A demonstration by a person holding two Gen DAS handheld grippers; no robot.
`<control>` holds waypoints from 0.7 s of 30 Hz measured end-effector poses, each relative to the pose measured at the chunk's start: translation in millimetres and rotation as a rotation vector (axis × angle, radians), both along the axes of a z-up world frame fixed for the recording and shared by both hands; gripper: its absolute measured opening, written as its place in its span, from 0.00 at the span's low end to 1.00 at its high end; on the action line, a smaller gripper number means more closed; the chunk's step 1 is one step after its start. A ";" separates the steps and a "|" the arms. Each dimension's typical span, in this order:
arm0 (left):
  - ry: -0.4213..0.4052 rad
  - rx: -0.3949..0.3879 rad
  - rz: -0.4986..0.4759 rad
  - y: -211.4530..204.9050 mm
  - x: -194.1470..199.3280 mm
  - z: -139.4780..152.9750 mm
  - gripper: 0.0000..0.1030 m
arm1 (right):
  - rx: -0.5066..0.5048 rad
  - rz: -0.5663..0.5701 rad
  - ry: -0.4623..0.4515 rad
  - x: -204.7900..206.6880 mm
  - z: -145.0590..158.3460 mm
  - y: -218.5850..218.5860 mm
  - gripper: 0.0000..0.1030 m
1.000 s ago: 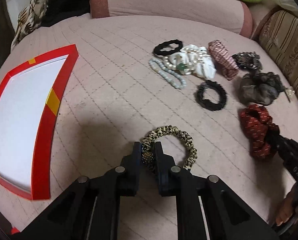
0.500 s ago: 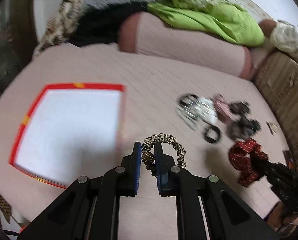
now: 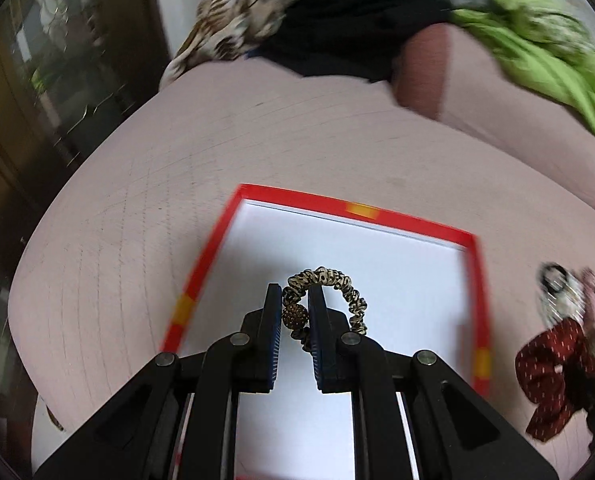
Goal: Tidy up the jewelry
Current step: 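Carry both items into the tray and open both tools to release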
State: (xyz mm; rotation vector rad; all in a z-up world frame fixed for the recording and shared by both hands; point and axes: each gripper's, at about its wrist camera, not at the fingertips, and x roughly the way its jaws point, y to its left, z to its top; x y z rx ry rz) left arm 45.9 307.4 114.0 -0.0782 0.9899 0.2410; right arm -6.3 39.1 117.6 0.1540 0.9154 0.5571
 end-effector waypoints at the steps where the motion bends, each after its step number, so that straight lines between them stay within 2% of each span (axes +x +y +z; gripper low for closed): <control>1: 0.012 0.012 0.014 7.1 10.4 -4.7 0.12 | -0.007 0.002 0.004 7.4 -3.2 7.7 0.09; 6: 0.040 0.080 0.069 34.7 50.3 -24.4 0.12 | -0.046 0.001 0.054 59.7 -31.6 51.0 0.09; 10: 0.059 0.105 0.079 46.2 65.8 -36.1 0.12 | -0.068 0.010 0.071 82.3 -48.3 71.2 0.09; 12: 0.068 0.109 0.075 47.6 70.5 -41.2 0.13 | -0.085 0.008 0.068 89.2 -55.8 77.8 0.12; 13: 0.072 0.097 0.070 49.0 73.5 -43.4 0.17 | -0.097 0.000 0.055 90.8 -59.2 79.5 0.12; 15: 0.076 0.052 0.057 50.3 75.2 -45.1 0.31 | -0.137 -0.005 0.029 93.3 -62.7 83.9 0.36; 19: 0.046 0.039 0.075 43.1 57.1 -34.4 0.54 | -0.113 0.008 -0.011 81.1 -49.9 73.0 0.50; 21: -0.004 0.044 0.063 37.8 38.1 -22.1 0.60 | -0.133 -0.013 -0.044 64.9 -43.2 61.8 0.52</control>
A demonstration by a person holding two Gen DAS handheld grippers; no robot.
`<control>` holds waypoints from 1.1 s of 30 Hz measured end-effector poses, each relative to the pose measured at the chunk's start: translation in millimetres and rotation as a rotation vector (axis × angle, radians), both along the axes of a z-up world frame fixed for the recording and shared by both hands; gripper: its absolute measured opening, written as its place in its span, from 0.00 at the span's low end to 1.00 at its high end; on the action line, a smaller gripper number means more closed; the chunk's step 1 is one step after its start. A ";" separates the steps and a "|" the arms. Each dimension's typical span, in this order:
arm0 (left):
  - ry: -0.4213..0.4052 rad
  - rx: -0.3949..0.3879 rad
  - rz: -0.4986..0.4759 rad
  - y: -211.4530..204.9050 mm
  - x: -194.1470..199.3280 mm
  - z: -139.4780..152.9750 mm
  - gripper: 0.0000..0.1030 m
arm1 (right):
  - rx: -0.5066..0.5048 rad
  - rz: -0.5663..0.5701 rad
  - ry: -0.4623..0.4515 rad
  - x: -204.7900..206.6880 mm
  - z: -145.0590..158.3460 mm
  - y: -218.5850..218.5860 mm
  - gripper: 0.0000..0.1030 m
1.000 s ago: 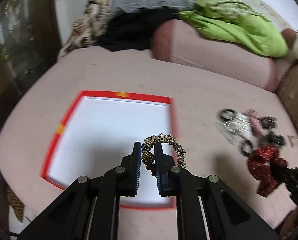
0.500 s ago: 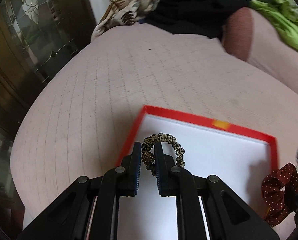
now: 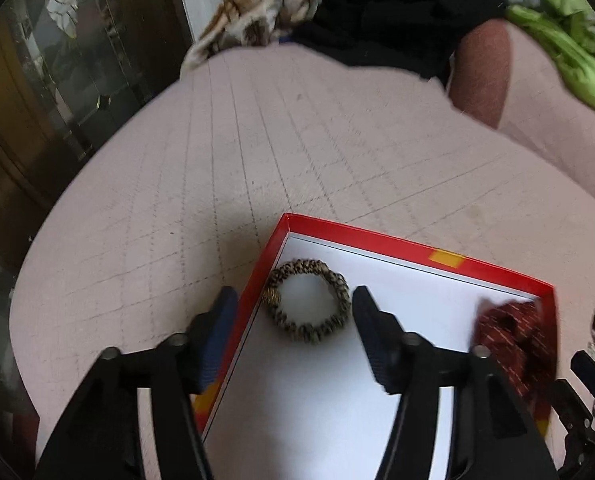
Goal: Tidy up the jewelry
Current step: 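Carry both items into the tray and open both tools to release, then grasp the plaid scrunchie with left tool while right tool grasps black sheer scrunchie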
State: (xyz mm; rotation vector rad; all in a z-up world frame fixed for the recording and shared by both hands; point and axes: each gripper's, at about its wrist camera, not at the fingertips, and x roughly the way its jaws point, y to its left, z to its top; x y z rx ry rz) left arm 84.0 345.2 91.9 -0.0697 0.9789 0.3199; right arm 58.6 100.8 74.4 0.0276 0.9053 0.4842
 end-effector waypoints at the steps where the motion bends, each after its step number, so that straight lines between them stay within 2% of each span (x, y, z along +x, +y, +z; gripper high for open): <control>1: -0.012 0.007 -0.002 -2.1 -6.8 3.7 0.60 | -0.003 -0.009 -0.001 -11.8 -0.2 -7.6 0.52; 4: -0.043 0.020 -0.008 -10.0 -36.9 16.8 0.60 | 0.024 0.005 0.062 -36.5 -13.3 -17.6 0.51; 6: -0.063 0.002 -0.010 -13.1 -59.9 23.1 0.60 | 0.027 0.026 0.092 -51.7 -22.5 -16.4 0.34; 8: -0.078 -0.030 -0.007 -14.7 -82.7 27.9 0.60 | 0.010 0.045 0.105 -63.9 -28.6 -10.9 0.23; 11: -0.082 -0.075 0.008 -14.9 -108.3 30.4 0.60 | -0.023 0.032 0.105 -74.8 -27.5 -3.8 0.16; 15: -0.088 -0.121 0.018 -15.7 -134.0 34.7 0.60 | -0.055 -0.011 0.140 -86.0 -25.4 -2.0 0.16; 18: -0.092 -0.122 0.008 -22.3 -147.0 41.4 0.60 | -0.063 -0.015 0.139 -99.8 -24.3 -4.8 0.19; 22: -0.098 -0.118 -0.040 -51.6 -155.4 55.6 0.60 | 0.029 0.014 0.162 -113.0 -17.1 -23.6 0.27; 23: -0.102 -0.117 -0.057 -59.5 -156.7 59.0 0.60 | 0.047 0.015 0.150 -119.8 -12.6 -33.7 0.37; 24: -0.105 -0.116 -0.079 -69.8 -158.3 63.2 0.60 | 0.050 0.015 0.135 -126.5 -9.1 -42.3 0.42; 28: -0.104 -0.112 -0.198 -130.5 -157.2 69.6 0.64 | -0.004 -0.020 0.068 -154.7 -0.2 -98.6 0.43; 33: -0.061 -0.139 -0.317 -203.6 -142.1 59.0 0.64 | -0.018 -0.171 0.061 -169.4 -5.2 -199.9 0.44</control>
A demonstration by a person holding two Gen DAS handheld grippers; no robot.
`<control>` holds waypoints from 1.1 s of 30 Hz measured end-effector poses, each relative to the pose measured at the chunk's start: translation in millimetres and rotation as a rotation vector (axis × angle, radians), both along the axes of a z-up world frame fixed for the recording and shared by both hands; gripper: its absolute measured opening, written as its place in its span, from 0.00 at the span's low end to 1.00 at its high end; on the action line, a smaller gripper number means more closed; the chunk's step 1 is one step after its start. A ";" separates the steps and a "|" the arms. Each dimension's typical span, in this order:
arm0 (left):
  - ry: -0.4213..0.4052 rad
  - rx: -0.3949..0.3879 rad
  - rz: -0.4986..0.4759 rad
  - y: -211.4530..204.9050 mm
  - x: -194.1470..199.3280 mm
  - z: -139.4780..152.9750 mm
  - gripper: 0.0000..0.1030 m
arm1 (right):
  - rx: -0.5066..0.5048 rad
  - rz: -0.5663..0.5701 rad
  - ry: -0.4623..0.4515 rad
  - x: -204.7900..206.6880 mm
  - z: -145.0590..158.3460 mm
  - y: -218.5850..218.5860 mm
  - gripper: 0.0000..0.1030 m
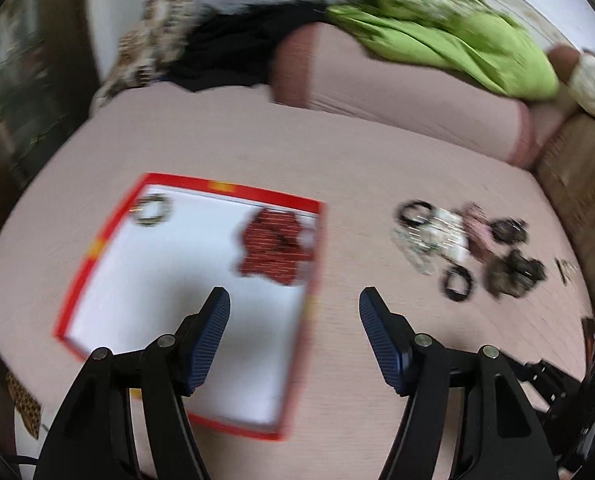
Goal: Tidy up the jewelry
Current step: 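Grasp the plaid scrunchie with left tool while right tool grasps black sheer scrunchie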
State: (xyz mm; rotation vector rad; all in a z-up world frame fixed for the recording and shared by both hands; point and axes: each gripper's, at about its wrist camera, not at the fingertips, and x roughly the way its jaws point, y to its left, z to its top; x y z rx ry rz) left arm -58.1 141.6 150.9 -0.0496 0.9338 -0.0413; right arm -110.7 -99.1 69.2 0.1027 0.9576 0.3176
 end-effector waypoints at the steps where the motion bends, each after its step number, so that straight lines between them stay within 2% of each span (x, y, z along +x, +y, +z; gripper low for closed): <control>1: 0.010 -0.004 -0.027 -18.5 5.9 -3.4 0.64 | -0.012 -0.039 -0.009 0.1 0.2 -23.0 0.45; 6: 0.047 -0.028 -0.111 -83.5 40.1 -13.9 0.64 | -0.012 -0.192 -0.040 4.3 3.7 -101.1 0.52; 11: 0.071 -0.024 -0.170 -147.8 89.4 -23.4 0.64 | 0.138 -0.338 -0.055 34.2 9.3 -164.1 0.57; 15: 0.091 -0.019 -0.198 -188.1 129.2 -35.2 0.64 | 0.253 -0.366 -0.045 61.5 4.2 -178.8 0.59; 17: 0.107 -0.013 -0.206 -201.9 146.9 -42.4 0.64 | 0.299 -0.364 -0.052 61.9 -1.0 -185.8 0.63; 21: 0.148 0.004 -0.223 -223.5 176.2 -63.5 0.64 | 0.341 -0.356 -0.036 71.3 -11.8 -187.2 0.65; 29: 0.207 0.020 -0.262 -248.6 201.3 -96.7 0.64 | 0.351 -0.322 -0.012 80.9 -19.8 -181.4 0.66; 33: 0.232 0.017 -0.287 -259.3 202.7 -107.1 0.64 | 0.321 -0.317 -0.009 83.6 -24.5 -176.4 0.66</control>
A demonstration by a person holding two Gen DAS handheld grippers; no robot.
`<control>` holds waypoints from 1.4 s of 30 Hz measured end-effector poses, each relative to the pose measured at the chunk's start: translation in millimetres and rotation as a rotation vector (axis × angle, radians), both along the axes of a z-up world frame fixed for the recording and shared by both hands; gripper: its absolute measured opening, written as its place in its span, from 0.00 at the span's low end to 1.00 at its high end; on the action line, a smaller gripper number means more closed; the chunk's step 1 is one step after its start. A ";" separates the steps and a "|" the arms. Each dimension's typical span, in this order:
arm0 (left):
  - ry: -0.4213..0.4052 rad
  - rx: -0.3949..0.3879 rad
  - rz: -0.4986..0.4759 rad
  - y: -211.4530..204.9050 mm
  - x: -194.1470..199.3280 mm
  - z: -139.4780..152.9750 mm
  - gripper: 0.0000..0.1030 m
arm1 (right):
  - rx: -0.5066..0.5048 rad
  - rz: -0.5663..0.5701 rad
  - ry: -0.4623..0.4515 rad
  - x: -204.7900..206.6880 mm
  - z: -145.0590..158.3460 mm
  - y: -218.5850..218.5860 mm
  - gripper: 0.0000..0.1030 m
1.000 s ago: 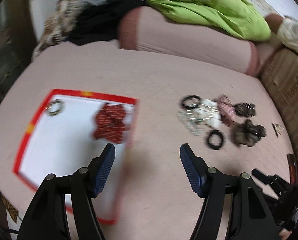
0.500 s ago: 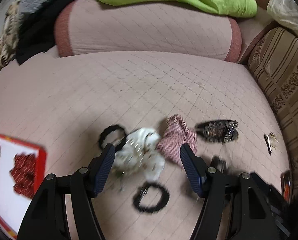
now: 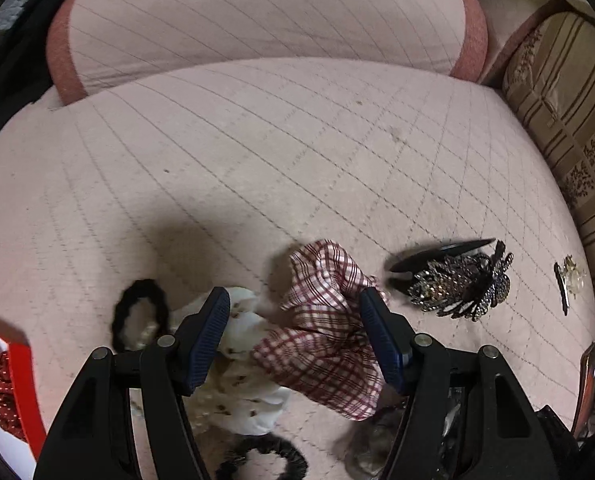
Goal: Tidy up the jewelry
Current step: 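Grasp the plaid scrunchie with left tool while right tool grasps black sheer scrunchie, then carry both scrunchies into the tray and open both tools to release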
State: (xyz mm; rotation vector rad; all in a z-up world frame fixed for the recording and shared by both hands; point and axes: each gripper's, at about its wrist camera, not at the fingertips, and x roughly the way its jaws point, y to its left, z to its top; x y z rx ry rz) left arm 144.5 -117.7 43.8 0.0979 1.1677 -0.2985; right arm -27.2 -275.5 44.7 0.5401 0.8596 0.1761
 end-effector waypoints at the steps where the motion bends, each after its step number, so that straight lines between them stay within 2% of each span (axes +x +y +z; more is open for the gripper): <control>1: 0.002 -0.003 -0.006 -1.5 -0.4 -0.4 0.64 | -0.007 0.005 0.002 0.6 -1.0 1.7 0.66; 3: 0.006 -0.003 -0.029 -7.6 -4.1 -0.9 0.64 | -0.023 0.014 0.010 1.5 -3.9 4.7 0.66; 4: 0.004 0.000 -0.041 -10.2 -6.2 -0.5 0.59 | -0.030 0.019 0.015 1.6 -5.5 6.7 0.66; 5: -0.001 0.009 -0.054 -12.8 -9.0 0.6 0.44 | -0.039 0.024 0.018 1.8 -6.6 8.8 0.63; 6: 0.003 0.016 -0.065 -14.6 -11.0 0.8 0.34 | -0.047 0.029 0.020 2.2 -7.3 10.8 0.57; 7: 0.021 0.011 -0.077 -15.5 -12.9 0.4 0.17 | -0.053 0.033 0.022 2.2 -7.8 12.1 0.53; 8: 0.032 0.006 -0.081 -15.6 -14.9 0.7 0.12 | -0.064 0.037 0.024 2.4 -8.3 13.6 0.47; 11: 0.002 0.016 -0.090 -16.3 -25.2 9.8 0.07 | -0.083 0.039 0.027 1.7 -9.8 14.4 0.27; 14: -0.020 0.007 -0.088 -14.8 -36.9 24.1 0.06 | -0.083 0.038 0.024 0.2 -8.7 14.6 0.17; 17: -0.049 -0.008 -0.085 -10.8 -49.5 40.7 0.06 | -0.096 0.034 0.004 -3.7 -3.4 15.7 0.15; 27: -0.149 -0.043 -0.056 14.7 -103.1 87.3 0.06 | -0.146 0.031 -0.052 -19.7 11.7 24.8 0.14; 33: -0.230 -0.030 -0.039 36.4 -144.4 106.2 0.06 | -0.186 0.043 -0.085 -32.7 20.6 35.1 0.14; 37: -0.239 -0.052 -0.003 57.9 -163.5 109.3 0.06 | -0.212 0.052 -0.099 -41.1 25.6 44.8 0.14; 42: -0.198 -0.117 0.081 95.1 -181.7 103.8 0.06 | -0.242 0.068 -0.122 -52.8 31.3 58.5 0.14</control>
